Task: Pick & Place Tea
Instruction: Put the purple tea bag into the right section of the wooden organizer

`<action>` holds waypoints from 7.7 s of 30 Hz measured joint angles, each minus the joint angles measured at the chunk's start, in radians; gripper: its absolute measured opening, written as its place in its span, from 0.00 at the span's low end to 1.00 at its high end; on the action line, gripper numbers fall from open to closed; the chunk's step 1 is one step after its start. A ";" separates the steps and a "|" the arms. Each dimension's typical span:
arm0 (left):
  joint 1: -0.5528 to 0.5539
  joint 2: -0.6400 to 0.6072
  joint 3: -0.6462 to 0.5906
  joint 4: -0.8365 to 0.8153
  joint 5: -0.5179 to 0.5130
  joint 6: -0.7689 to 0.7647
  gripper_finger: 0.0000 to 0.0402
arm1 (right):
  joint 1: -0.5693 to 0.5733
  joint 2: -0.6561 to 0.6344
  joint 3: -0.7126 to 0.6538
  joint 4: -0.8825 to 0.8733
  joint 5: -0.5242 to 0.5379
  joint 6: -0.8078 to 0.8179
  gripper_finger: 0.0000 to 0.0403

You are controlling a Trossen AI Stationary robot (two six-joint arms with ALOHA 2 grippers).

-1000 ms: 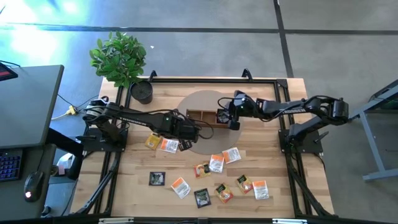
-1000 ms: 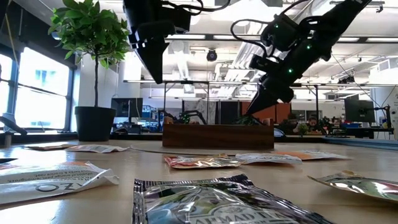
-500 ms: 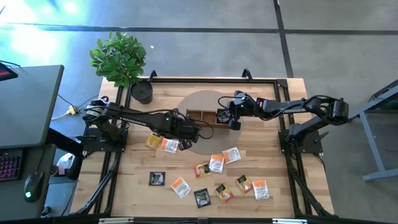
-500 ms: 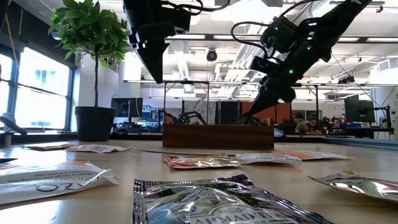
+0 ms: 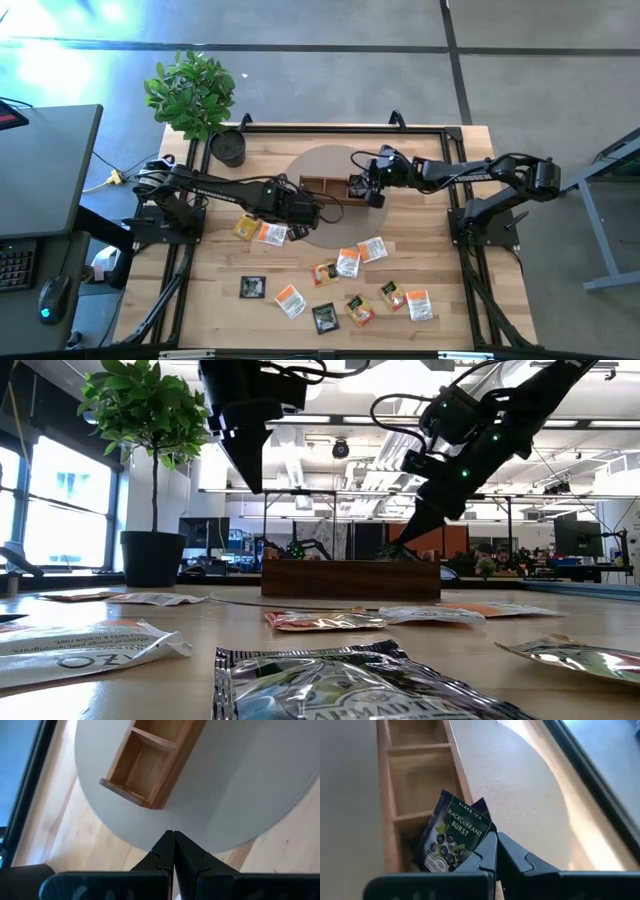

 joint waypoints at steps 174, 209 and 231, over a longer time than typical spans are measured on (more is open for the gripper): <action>-0.360 -0.107 -0.646 0.531 0.733 -0.614 0.01 | 0.598 0.996 0.977 0.186 -0.266 -0.008 0.01; -0.214 -0.110 -0.419 0.479 0.464 -0.331 0.00 | 0.637 0.180 0.516 -0.424 -0.048 0.101 0.03; -0.215 -0.110 -0.419 0.509 0.477 -0.308 0.00 | 0.521 0.599 0.429 0.397 -0.326 0.442 0.43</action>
